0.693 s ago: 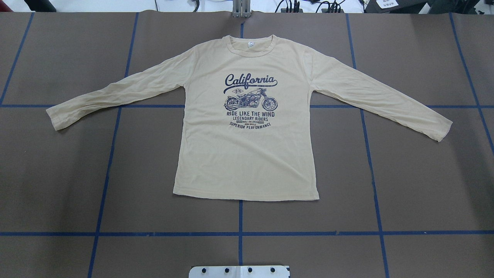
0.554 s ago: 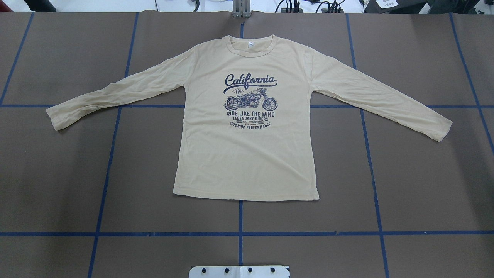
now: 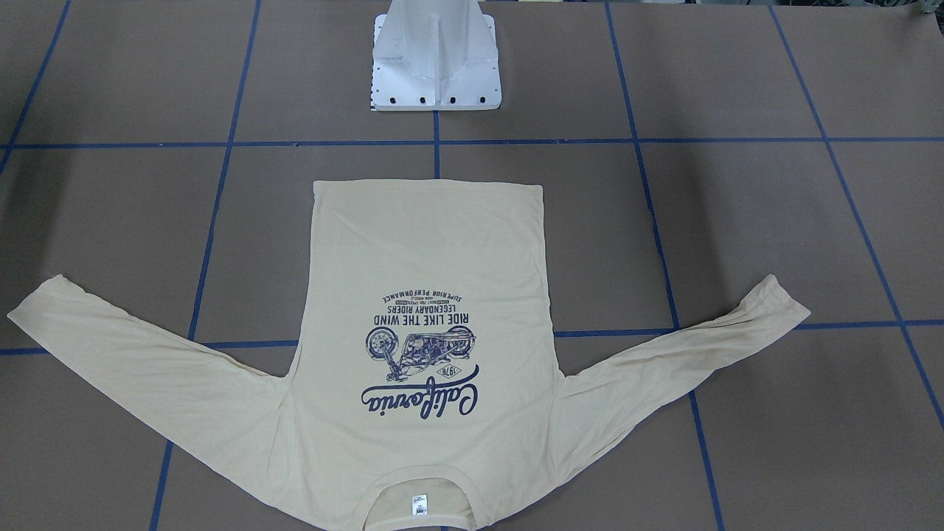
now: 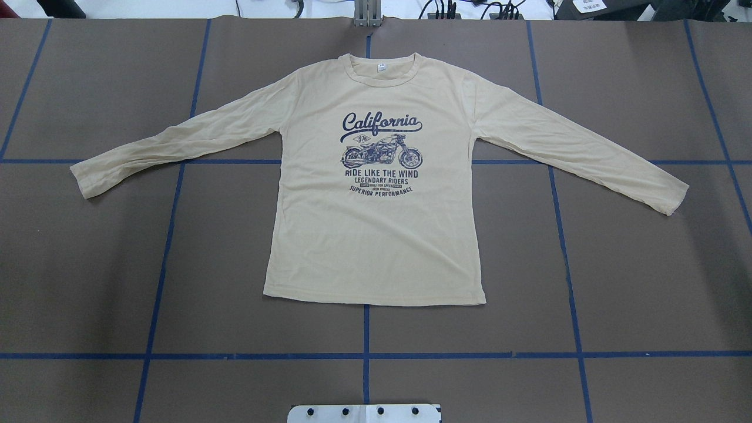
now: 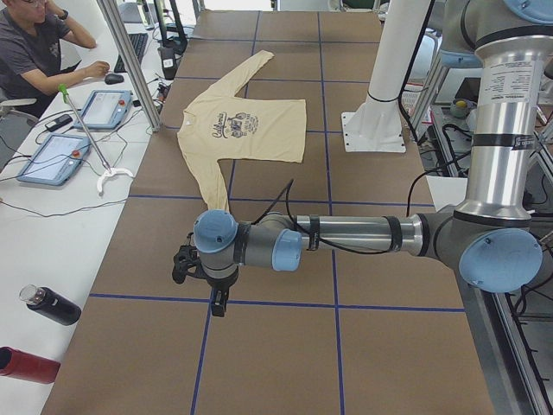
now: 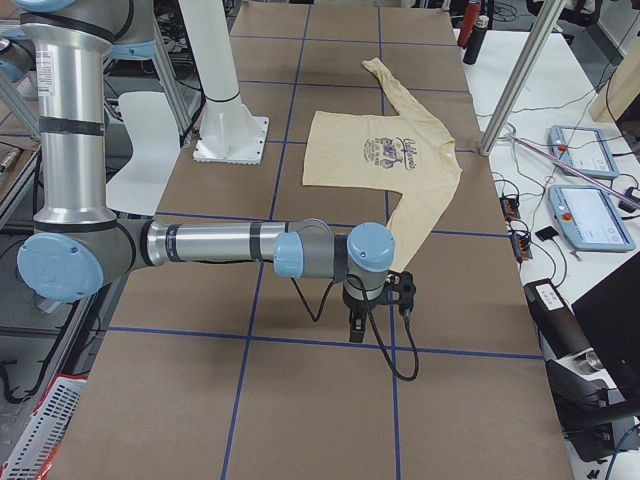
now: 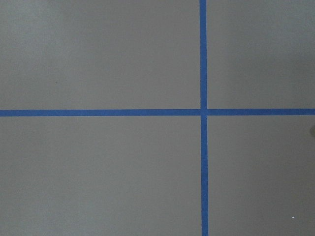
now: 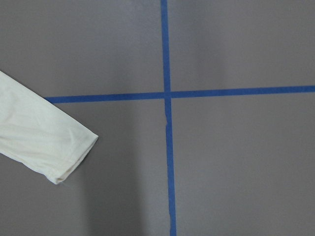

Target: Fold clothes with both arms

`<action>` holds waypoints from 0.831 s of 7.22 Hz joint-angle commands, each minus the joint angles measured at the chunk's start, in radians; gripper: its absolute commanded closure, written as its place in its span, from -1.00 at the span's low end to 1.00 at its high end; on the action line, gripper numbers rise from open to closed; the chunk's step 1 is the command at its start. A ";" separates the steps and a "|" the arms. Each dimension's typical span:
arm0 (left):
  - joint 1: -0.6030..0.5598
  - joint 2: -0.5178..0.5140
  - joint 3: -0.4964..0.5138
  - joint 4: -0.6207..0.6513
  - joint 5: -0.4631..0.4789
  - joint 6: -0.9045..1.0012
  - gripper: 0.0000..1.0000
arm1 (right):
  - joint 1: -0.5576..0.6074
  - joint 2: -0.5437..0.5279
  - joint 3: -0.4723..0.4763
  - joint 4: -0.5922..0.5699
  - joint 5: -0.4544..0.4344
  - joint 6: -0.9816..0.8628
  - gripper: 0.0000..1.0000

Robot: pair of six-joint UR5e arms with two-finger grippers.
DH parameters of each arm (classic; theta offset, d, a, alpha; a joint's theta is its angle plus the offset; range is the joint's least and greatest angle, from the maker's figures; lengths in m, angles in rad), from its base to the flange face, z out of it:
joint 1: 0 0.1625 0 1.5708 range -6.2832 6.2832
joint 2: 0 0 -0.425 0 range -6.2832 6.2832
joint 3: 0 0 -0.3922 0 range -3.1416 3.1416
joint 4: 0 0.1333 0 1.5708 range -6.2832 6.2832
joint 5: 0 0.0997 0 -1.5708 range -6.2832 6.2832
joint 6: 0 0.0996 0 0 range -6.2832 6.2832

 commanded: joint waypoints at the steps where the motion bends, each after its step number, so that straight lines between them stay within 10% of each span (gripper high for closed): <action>1: 0.001 -0.036 -0.037 -0.018 -0.006 -0.002 -0.99 | -0.031 0.048 0.006 0.002 0.001 0.000 -0.99; 6: 0.031 -0.050 -0.019 -0.162 -0.018 -0.003 -0.99 | -0.333 0.083 -0.050 0.409 0.003 0.368 -0.99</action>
